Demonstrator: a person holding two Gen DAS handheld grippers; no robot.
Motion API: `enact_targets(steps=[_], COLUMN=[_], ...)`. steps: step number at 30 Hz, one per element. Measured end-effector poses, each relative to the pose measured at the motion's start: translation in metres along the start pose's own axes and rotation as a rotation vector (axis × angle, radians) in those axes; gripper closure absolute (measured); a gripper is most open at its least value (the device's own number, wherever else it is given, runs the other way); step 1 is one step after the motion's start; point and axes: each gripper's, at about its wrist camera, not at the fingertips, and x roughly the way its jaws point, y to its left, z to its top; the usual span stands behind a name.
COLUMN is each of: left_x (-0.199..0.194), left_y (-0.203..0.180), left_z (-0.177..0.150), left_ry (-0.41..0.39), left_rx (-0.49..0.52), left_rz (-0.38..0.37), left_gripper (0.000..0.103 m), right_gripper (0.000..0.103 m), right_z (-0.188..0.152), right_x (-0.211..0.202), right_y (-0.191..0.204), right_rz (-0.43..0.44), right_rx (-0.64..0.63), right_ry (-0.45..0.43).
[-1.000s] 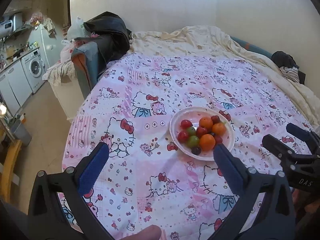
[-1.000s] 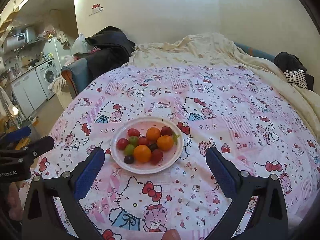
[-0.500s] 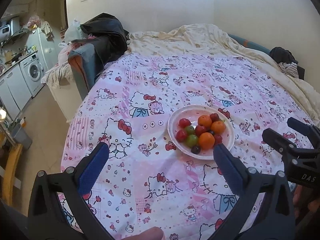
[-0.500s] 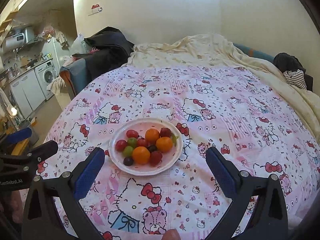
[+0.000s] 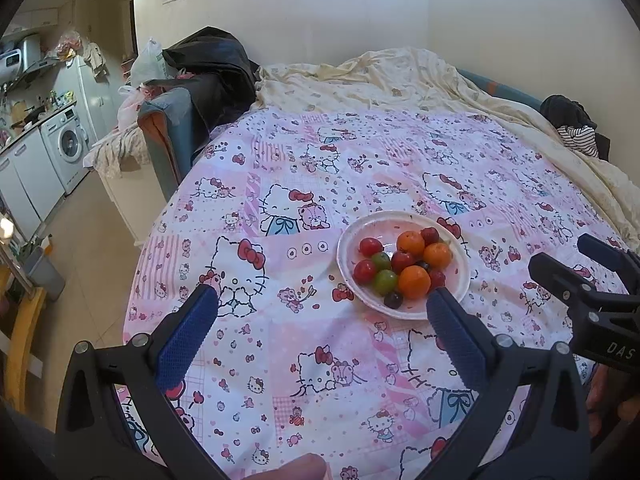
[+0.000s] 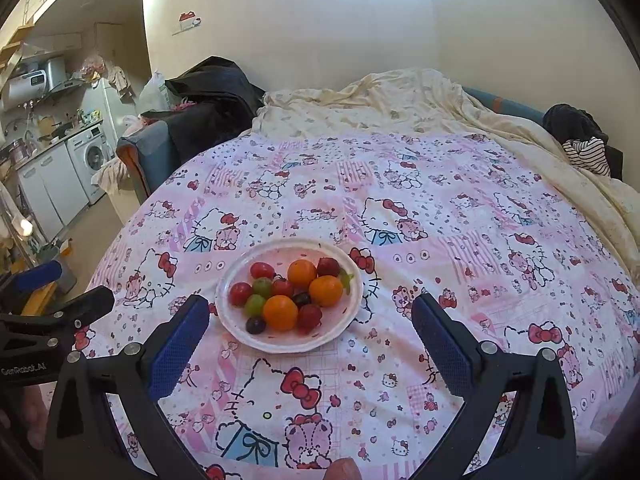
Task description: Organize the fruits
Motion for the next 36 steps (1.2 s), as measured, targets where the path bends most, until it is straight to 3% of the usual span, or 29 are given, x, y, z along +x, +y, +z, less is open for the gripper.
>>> enact_targets(steps=[36], left_x=[-0.0041], left_y=[0.0038], left_z=[0.0008], left_ry=[0.0], left_rx=[-0.023], left_rz=[0.002], left_gripper=[0.0], right_gripper=[0.0], right_z=[0.0012], right_x=[-0.0017], right_y=[-0.0055], right_rz=[-0.007], right_rx=[0.029], right_ry=[-0.01])
